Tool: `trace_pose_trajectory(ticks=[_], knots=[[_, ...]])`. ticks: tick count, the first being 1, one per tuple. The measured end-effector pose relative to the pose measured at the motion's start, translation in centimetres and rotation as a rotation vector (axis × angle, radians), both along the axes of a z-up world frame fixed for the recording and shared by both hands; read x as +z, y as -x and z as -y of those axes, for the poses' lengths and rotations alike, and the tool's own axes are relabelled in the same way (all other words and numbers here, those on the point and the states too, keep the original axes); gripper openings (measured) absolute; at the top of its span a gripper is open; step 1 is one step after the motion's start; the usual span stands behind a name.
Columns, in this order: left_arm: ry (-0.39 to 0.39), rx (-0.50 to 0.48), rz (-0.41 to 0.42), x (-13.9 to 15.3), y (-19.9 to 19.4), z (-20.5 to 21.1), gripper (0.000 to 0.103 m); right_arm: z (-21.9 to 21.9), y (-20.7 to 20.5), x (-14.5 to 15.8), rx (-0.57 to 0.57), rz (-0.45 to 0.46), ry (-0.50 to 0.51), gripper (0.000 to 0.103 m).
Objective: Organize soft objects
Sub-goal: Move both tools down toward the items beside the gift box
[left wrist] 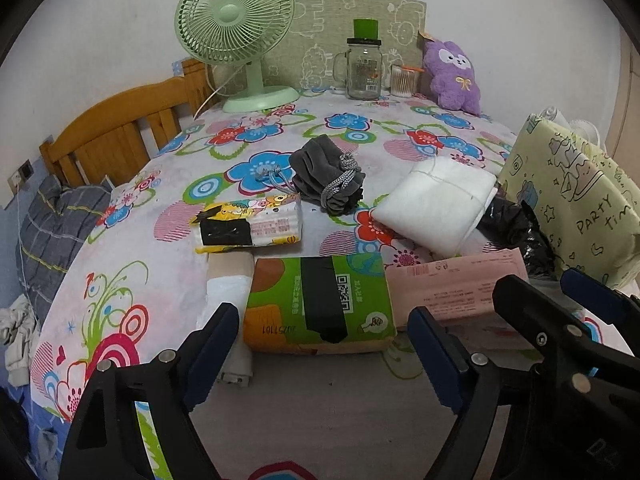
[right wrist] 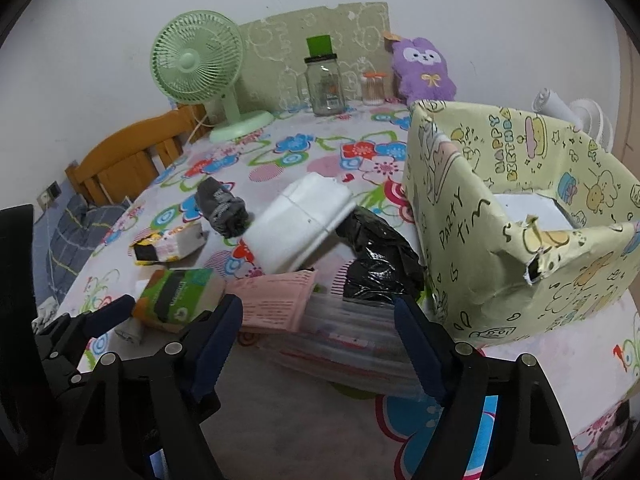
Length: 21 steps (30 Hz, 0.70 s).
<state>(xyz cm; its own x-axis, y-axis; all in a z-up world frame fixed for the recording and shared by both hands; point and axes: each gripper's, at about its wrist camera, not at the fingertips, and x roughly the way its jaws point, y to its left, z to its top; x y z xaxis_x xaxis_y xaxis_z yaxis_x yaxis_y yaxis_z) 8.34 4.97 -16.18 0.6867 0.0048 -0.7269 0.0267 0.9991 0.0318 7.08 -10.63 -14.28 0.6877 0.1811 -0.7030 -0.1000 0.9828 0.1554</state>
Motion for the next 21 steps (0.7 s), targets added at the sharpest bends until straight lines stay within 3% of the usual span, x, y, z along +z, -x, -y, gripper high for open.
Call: trace_pose_trajectory(ticks=[10,21], knots=[[-0.040,-0.014,0.001,-0.4,-0.1,0.2,0.075,-0.6,-0.3,-0.8,0.012,-0.038,0.001,0.081],[-0.003,-0.018,0.009,-0.1,1.5,-0.6,0.074,-1.0,0.3,-0.5,0.050,-0.049,0.027,0.081]])
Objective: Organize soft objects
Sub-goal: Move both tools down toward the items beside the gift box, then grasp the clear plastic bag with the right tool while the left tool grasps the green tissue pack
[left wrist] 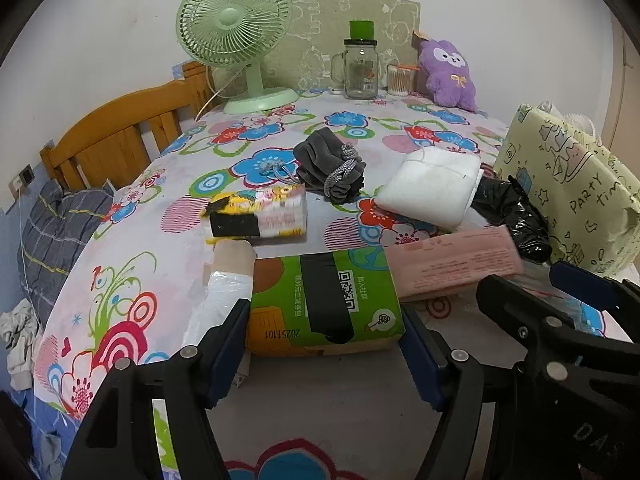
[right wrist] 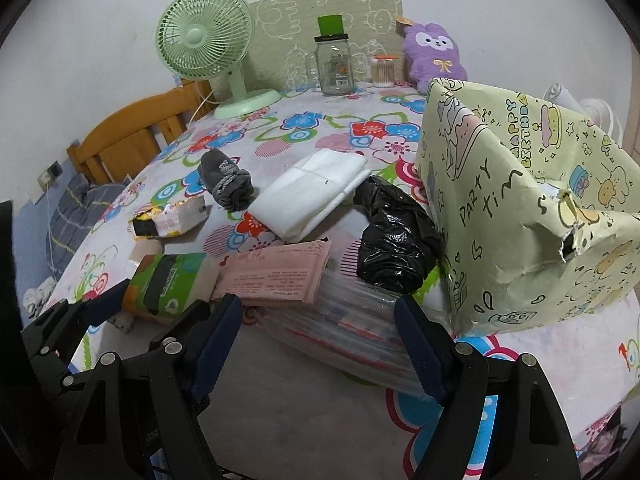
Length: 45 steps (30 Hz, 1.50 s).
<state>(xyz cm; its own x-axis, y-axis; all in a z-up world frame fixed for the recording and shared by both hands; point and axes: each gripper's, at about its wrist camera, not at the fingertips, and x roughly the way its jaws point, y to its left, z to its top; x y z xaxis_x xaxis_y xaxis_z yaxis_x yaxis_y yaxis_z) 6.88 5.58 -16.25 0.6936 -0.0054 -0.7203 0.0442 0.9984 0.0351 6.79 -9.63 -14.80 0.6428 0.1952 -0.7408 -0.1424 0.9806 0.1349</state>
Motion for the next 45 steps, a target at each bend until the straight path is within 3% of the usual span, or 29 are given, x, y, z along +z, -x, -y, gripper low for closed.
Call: trace_pose_trajectory(ticks=[4,16,24,26,31,34,37,45], knots=[[-0.003,-0.010,0.017,0.5,0.6,0.0,0.074,-0.1,0.4,0.5,0.011,-0.009,0.000,0.075],[-0.015,-0.005,0.021,0.6,1.7,-0.2,0.074,-0.3,0.9,0.5,0.030,-0.020,0.003,0.075],[-0.031,-0.029,-0.006,-0.2,1.5,0.6,0.074,-0.1,-0.2,-0.7,0.010,-0.047,0.121,0.074],[-0.015,-0.033,-0.007,-0.1,1.3,0.7,0.074,0.0,-0.4,-0.7,-0.009,-0.044,0.122,0.068],[-0.005,-0.037,-0.008,-0.1,0.8,1.1,0.074,-0.7,-0.6,-0.4,0.026,-0.024,0.115,0.036],[0.000,-0.043,-0.011,-0.1,0.5,1.4,0.074,-1.2,-0.9,-0.4,0.053,-0.024,0.101,0.023],[0.008,-0.048,-0.009,0.0,0.2,1.6,0.074,-1.3,-1.0,-0.3,0.065,-0.033,0.069,0.014],[0.013,-0.043,0.004,1.1,-0.1,1.9,0.074,-1.1,-1.3,0.4,0.059,-0.042,0.010,0.010]])
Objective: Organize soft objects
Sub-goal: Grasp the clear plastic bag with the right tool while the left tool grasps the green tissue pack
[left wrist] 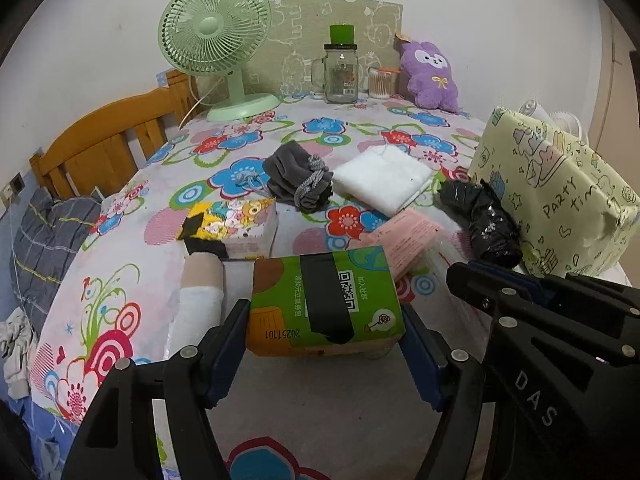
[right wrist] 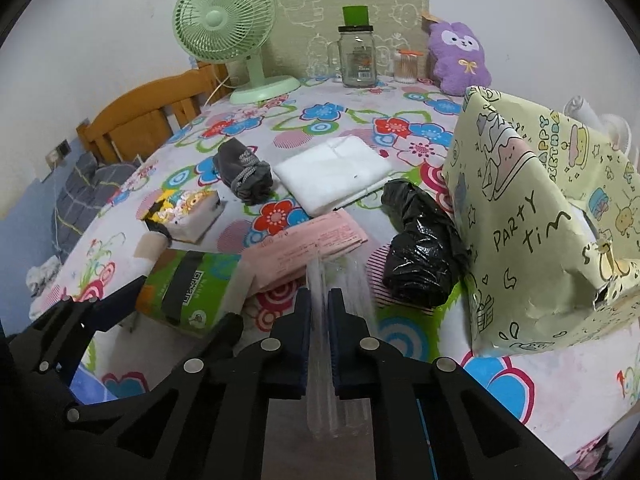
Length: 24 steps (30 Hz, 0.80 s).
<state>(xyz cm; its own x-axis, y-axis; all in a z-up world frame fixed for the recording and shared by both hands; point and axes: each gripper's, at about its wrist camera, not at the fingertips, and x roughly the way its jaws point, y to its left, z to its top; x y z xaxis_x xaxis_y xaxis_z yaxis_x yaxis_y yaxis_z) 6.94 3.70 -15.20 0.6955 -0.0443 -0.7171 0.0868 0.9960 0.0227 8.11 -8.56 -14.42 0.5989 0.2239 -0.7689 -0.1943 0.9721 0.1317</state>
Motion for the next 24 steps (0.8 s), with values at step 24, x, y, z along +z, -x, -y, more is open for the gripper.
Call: trace_pose_trajectory(ticks=[24], knots=[[0.011,-0.023,0.121,8.1,0.3,2.2,0.074,2.2,1.0,8.8,-0.033,0.158,-0.039,0.010]])
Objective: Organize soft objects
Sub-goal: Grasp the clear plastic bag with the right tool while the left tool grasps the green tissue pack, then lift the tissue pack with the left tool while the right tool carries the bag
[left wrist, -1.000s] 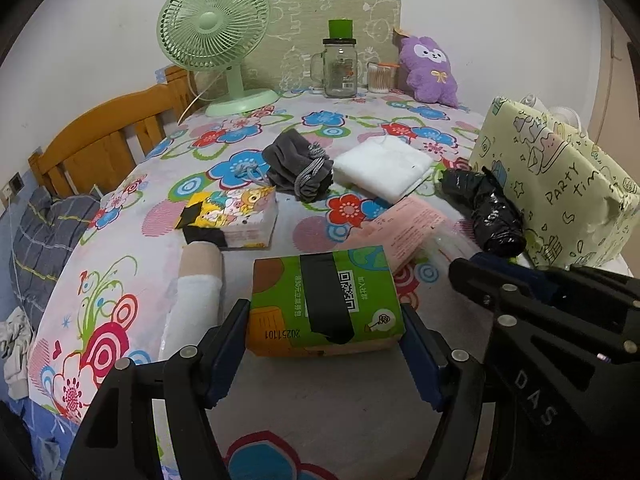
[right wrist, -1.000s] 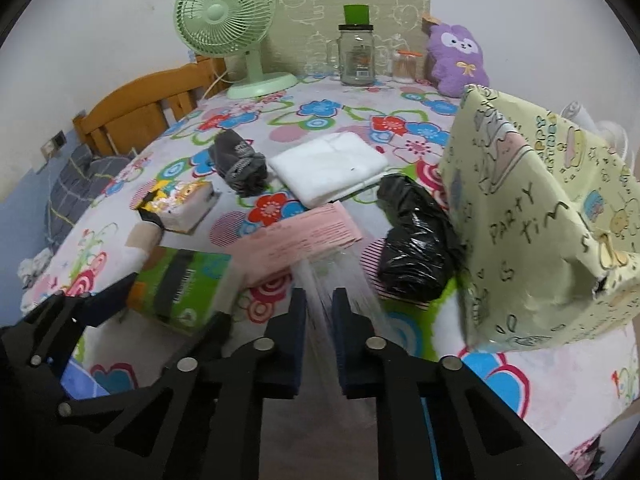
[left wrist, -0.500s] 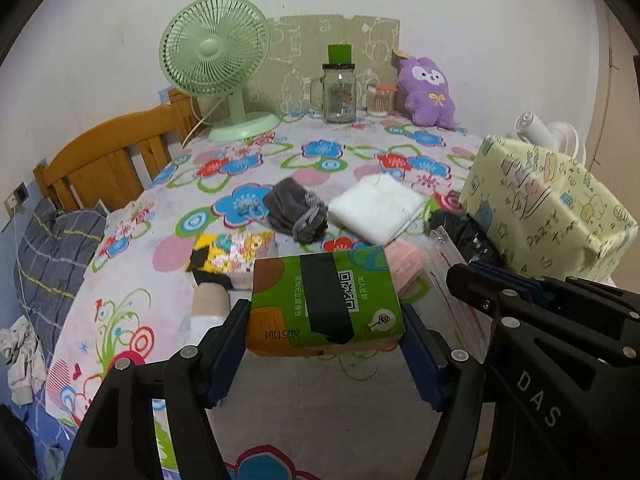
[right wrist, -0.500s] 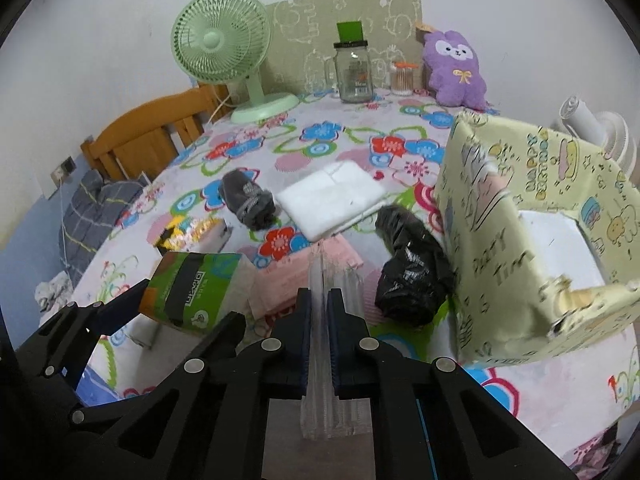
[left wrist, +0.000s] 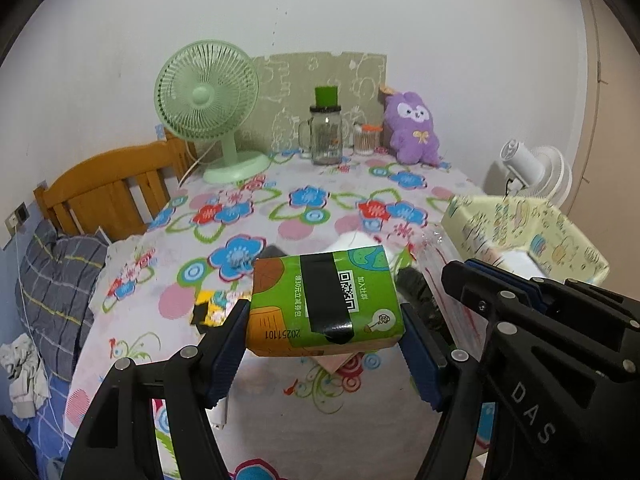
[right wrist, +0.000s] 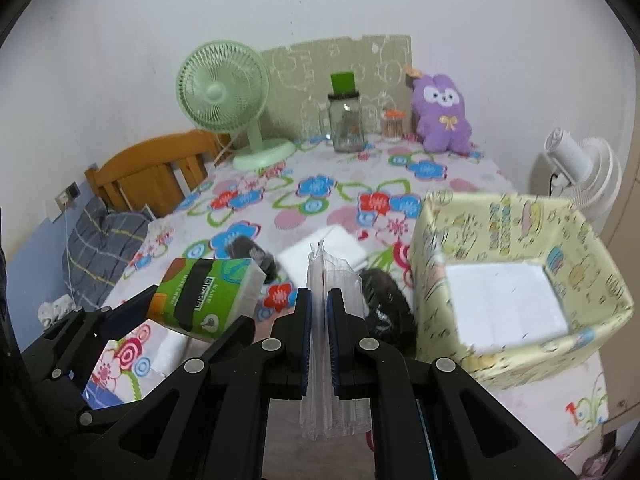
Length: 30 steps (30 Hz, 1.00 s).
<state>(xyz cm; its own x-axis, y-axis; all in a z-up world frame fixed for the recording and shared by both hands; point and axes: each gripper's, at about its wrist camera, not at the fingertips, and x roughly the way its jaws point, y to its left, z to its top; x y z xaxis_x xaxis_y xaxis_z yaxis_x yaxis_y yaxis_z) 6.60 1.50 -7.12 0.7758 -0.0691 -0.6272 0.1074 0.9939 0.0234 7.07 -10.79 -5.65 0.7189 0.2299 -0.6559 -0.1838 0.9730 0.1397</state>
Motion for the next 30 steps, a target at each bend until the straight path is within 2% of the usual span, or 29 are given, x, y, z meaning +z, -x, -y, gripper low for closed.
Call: trace_pose_trajectory(ticks=[10,15,30], knots=[[-0.027,-0.006,0.050,3.0,0.5,1.5,0.074,1.0,0.3,3.1,-0.008,0.058,-0.034,0.010],[-0.040,-0.004,0.050,3.7,0.0,2.4,0.074,1.9,-0.2,3.6,-0.018,0.056,-0.048,0.010],[-0.005,-0.003,0.079,5.0,-0.3,6.1,0.074,5.6,-0.7,5.3,0.014,0.089,-0.024,0.010]])
